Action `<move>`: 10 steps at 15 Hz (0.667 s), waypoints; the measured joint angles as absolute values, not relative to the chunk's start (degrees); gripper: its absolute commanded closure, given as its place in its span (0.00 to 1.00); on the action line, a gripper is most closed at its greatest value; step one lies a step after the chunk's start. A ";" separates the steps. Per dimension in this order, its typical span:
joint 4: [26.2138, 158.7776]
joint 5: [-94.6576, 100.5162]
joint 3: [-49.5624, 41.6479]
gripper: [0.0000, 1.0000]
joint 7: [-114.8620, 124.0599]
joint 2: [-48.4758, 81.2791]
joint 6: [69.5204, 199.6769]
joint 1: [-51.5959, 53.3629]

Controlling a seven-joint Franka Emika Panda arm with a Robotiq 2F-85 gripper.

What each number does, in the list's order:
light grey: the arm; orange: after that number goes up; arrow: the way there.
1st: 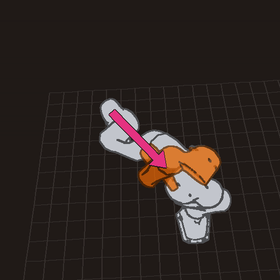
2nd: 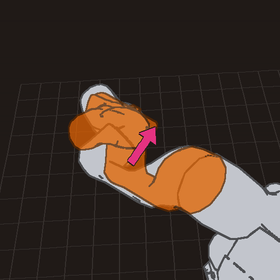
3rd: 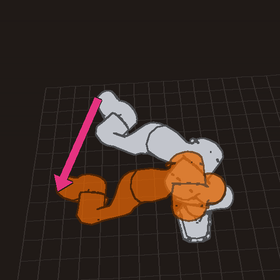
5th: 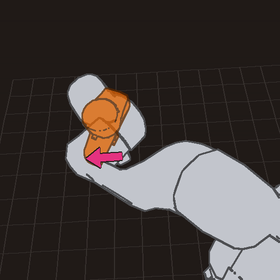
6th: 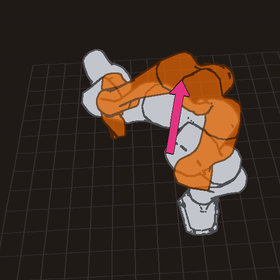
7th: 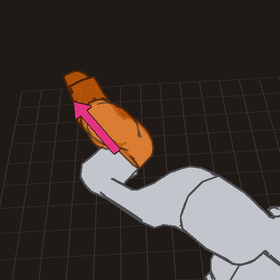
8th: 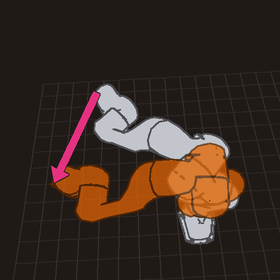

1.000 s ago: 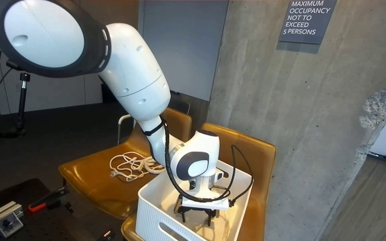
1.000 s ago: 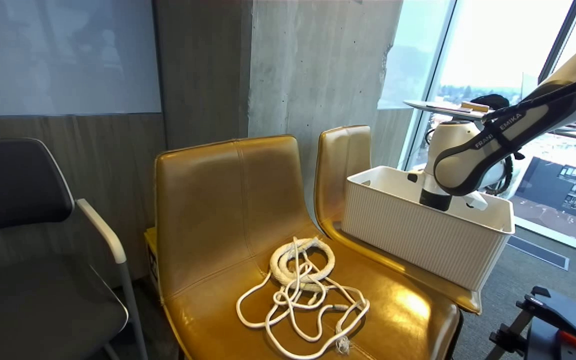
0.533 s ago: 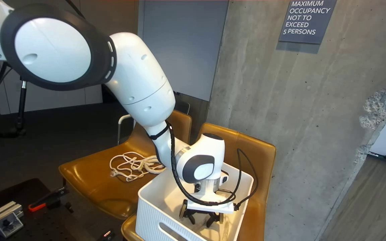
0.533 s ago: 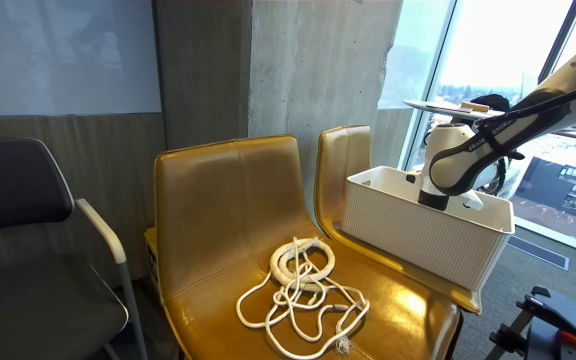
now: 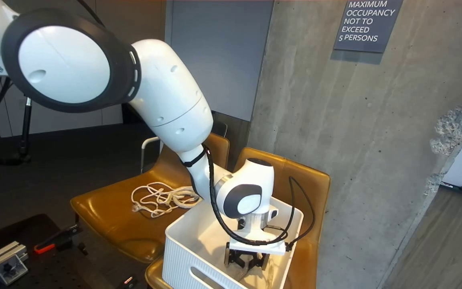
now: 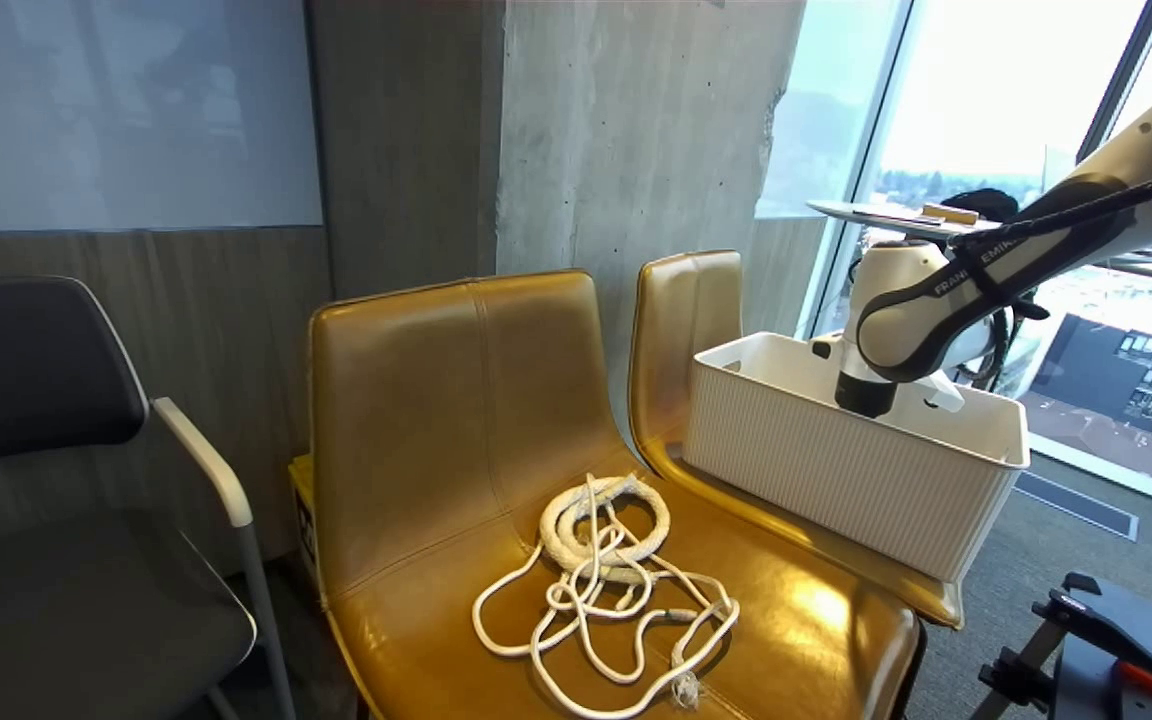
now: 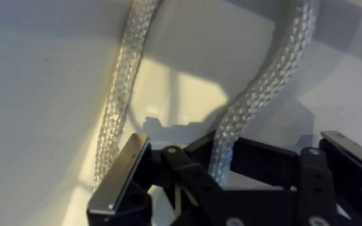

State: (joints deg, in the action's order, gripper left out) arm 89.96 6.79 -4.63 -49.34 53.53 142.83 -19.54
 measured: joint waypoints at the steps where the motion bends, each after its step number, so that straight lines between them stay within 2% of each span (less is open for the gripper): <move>1: 89.90 6.85 -4.56 1.00 -49.37 53.24 142.83 -19.52; 5: 91.61 8.18 -4.24 1.00 -49.94 47.58 142.82 -18.57; 10: 99.90 14.22 -4.32 1.00 -49.99 34.02 142.81 -14.86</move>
State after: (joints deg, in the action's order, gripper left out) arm 99.90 14.22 -4.32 -49.99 34.02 142.81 -14.86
